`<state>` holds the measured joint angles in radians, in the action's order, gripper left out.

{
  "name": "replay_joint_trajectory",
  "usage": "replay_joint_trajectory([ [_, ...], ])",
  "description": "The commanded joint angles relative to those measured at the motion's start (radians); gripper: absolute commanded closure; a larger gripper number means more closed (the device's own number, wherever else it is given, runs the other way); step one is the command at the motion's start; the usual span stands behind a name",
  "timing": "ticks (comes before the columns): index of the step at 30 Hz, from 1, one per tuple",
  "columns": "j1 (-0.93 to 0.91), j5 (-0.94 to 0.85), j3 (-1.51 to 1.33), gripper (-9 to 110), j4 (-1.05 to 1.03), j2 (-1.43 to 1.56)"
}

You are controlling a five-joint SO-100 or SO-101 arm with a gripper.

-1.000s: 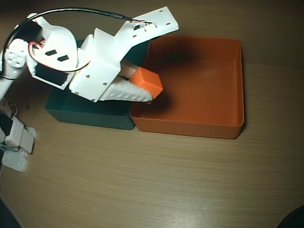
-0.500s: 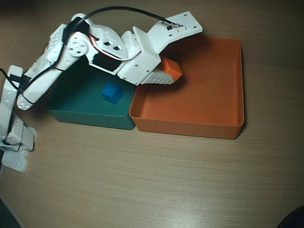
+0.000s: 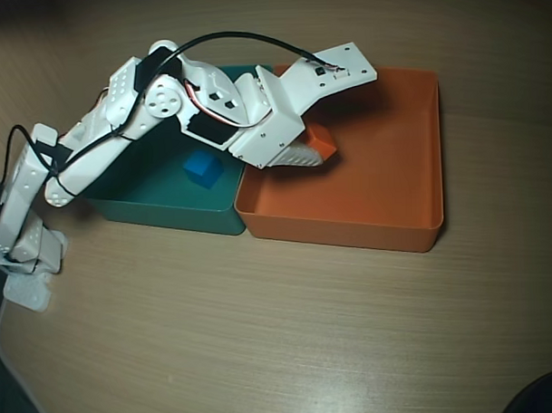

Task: Grasp a cube and put it in the box.

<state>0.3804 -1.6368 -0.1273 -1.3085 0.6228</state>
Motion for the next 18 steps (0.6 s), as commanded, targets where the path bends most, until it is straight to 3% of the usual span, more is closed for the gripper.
replay_joint_trajectory([
  [1, 0.005, 0.006, 0.080, 89, 0.009, 0.034],
  [5, -0.003, -0.009, 0.072, 70, 0.009, 0.032],
  [10, -0.006, -0.009, 0.071, 56, 0.009, 0.032],
  [18, -0.006, -0.009, 0.069, 53, 0.009, 0.032],
])
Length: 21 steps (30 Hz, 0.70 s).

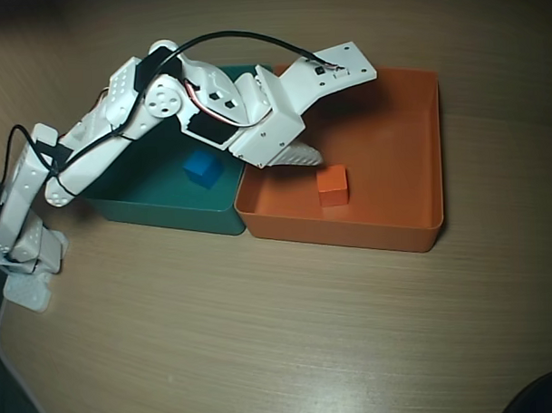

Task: Grasp a cube and put it in the box.

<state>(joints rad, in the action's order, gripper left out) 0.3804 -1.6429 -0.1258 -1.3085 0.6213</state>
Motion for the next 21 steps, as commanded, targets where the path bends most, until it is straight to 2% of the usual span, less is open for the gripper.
replay_joint_trajectory([
  [1, -0.006, -0.003, 0.067, 53, 0.009, 0.034],
  [13, -0.009, -0.003, 0.063, 53, 0.009, 0.034],
  [21, -0.011, -0.005, 0.063, 58, 0.009, 0.034],
])
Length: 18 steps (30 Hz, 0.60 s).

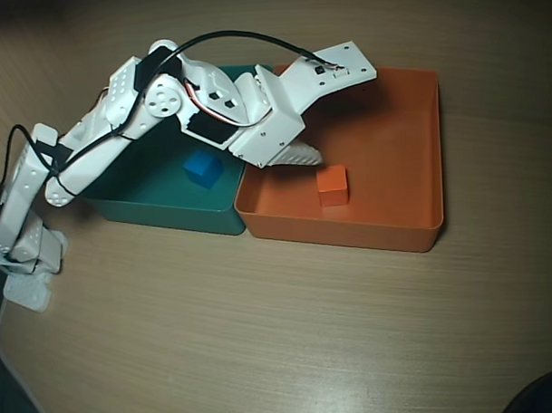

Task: Grasp a cube and put it in the box.

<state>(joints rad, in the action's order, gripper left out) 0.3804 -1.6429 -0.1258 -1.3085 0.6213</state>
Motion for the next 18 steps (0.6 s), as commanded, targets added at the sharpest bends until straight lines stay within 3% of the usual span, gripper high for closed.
replay_joint_trajectory([
  [1, -0.011, -0.005, 0.063, 59, 0.009, 0.034],
  [9, -0.011, -0.005, 0.063, 70, 0.009, 0.034],
  [18, -0.011, -0.005, 0.063, 93, 0.009, 0.034],
])
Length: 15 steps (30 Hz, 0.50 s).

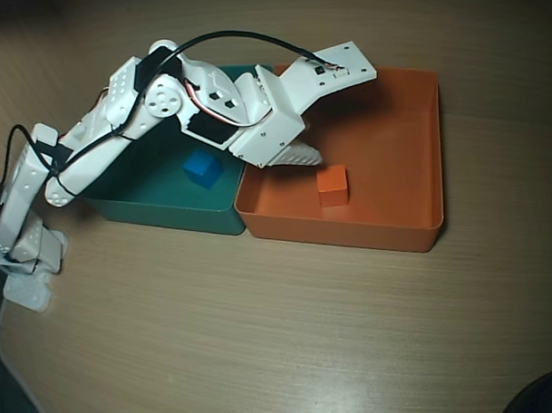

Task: Grasp a cube and put it in the box.

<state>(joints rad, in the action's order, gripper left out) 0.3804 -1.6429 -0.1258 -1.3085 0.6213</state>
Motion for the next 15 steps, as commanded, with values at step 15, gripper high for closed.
replay_joint_trajectory([
  [15, -0.012, -0.005, 0.060, 107, 0.009, 0.048],
])
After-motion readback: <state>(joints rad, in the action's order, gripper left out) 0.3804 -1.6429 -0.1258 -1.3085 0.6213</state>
